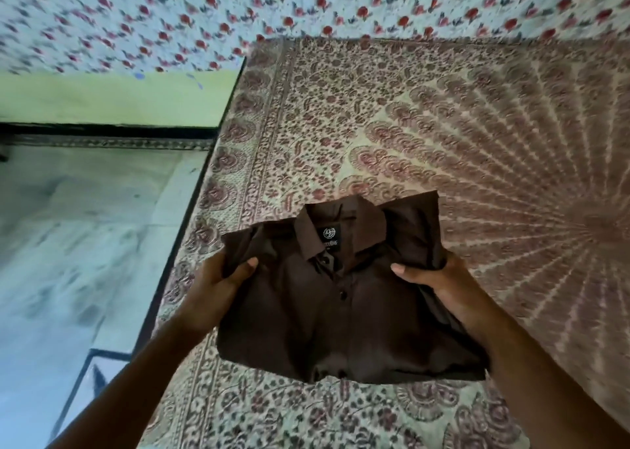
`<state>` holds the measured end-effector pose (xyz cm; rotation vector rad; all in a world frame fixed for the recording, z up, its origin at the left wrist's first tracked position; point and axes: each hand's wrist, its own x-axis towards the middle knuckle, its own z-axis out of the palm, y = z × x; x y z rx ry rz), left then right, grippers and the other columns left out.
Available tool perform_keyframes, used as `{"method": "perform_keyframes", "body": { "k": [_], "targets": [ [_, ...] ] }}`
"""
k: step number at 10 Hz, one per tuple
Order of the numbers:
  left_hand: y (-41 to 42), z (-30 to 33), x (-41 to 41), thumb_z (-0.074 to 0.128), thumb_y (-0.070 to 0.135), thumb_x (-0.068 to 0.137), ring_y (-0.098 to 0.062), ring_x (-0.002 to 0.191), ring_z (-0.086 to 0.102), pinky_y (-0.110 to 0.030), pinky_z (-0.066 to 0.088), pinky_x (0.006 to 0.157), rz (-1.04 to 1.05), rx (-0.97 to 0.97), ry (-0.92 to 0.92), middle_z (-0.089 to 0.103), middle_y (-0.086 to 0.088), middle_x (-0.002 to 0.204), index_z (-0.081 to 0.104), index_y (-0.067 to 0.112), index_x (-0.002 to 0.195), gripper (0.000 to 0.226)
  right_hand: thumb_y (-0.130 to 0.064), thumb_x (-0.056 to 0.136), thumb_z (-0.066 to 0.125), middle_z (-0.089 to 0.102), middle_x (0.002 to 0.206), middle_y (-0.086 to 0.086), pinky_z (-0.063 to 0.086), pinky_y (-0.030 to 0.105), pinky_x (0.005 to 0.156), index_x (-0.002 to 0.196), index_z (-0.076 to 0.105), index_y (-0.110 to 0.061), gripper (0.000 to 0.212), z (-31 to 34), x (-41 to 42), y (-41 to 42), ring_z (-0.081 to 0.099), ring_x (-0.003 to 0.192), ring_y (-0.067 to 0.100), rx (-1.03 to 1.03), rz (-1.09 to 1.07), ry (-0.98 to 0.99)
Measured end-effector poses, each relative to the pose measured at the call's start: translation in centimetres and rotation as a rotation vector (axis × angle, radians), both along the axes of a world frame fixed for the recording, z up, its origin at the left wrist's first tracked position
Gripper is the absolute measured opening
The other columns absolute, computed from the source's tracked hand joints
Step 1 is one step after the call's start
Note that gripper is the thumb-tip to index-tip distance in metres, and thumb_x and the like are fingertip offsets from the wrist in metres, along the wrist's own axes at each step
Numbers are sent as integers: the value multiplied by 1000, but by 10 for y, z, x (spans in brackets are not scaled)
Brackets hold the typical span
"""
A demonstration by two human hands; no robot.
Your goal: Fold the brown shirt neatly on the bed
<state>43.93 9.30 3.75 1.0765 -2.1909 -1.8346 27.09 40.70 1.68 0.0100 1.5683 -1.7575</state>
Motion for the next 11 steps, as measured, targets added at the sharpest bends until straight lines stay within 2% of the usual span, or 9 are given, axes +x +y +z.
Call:
{"method": "perform_keyframes", "body": {
  "k": [1, 2, 4, 5, 6, 7, 8, 10, 11],
  "targets": [
    [-39, -23, 31, 67, 22, 98, -22, 102, 75, -32, 62, 82, 34, -92, -38, 80, 4, 103, 73, 18, 118, 20, -40, 43, 106, 77, 120, 1, 65, 36, 79, 113, 80, -28, 76, -25, 28, -39, 76, 107, 26, -29, -9, -32],
    [-81, -51, 57, 69, 43, 94, -25, 110, 71, -48, 57, 96, 56, -230, -94, 77, 1, 115, 67, 25, 126, 37, -27, 60, 99, 77, 121, 0, 65, 35, 81, 118, 78, -27, 62, -55, 53, -75, 75, 108, 25, -43, -18, -53],
    [-133, -110, 93, 67, 52, 93, -33, 103, 69, -46, 57, 86, 105, -307, -208, 70, -4, 111, 42, 37, 128, 45, -30, 52, 101, 79, 115, 4, 59, 47, 91, 108, 81, -29, 60, -119, 97, -121, 76, 104, 31, 178, -57, -105],
    [-136, -114, 115, 65, 71, 83, -24, 91, 68, -37, 53, 75, 22, -351, -202, 68, 12, 97, 44, 44, 124, 54, -50, 39, 99, 81, 105, -5, 61, 36, 78, 95, 82, -40, 60, -124, 114, -121, 78, 93, 21, 347, -158, -60],
    [-126, -101, 138, 68, 76, 69, -29, 94, 73, -50, 60, 77, -121, -365, -229, 74, 4, 103, 39, 44, 134, 78, -68, 38, 97, 77, 103, -24, 58, 12, 63, 103, 76, -51, 70, -109, 131, -106, 74, 88, -4, 468, -33, 95],
    [-117, -98, 151, 79, 66, 71, -33, 96, 74, -52, 62, 76, -252, -454, -245, 75, -5, 113, 30, 36, 146, 94, -58, 41, 100, 75, 107, -22, 59, 17, 75, 115, 71, -43, 80, -97, 152, -90, 71, 95, -4, 579, 68, 158],
    [-113, -98, 156, 84, 43, 79, -29, 102, 73, -39, 62, 79, -175, -379, -177, 71, -10, 124, 32, 41, 144, 83, -44, 50, 96, 74, 117, -12, 59, 39, 93, 129, 66, -27, 86, -96, 168, -78, 70, 106, 10, 564, 25, 112],
    [-105, -102, 174, 78, 50, 82, -46, 104, 69, -53, 58, 82, -137, -465, -326, 69, -16, 127, 36, 37, 141, 74, -33, 65, 95, 74, 108, -10, 60, 35, 88, 115, 68, -27, 56, -100, 193, -66, 72, 100, 13, 645, 35, 101],
    [-93, -104, 181, 75, 52, 84, -48, 103, 67, -53, 56, 76, -163, -655, -465, 65, -16, 126, 39, 28, 138, 70, -35, 70, 94, 71, 95, -7, 53, 26, 69, 109, 66, -21, 50, -100, 203, -70, 70, 88, 19, 845, -5, 270]
  ]
}}
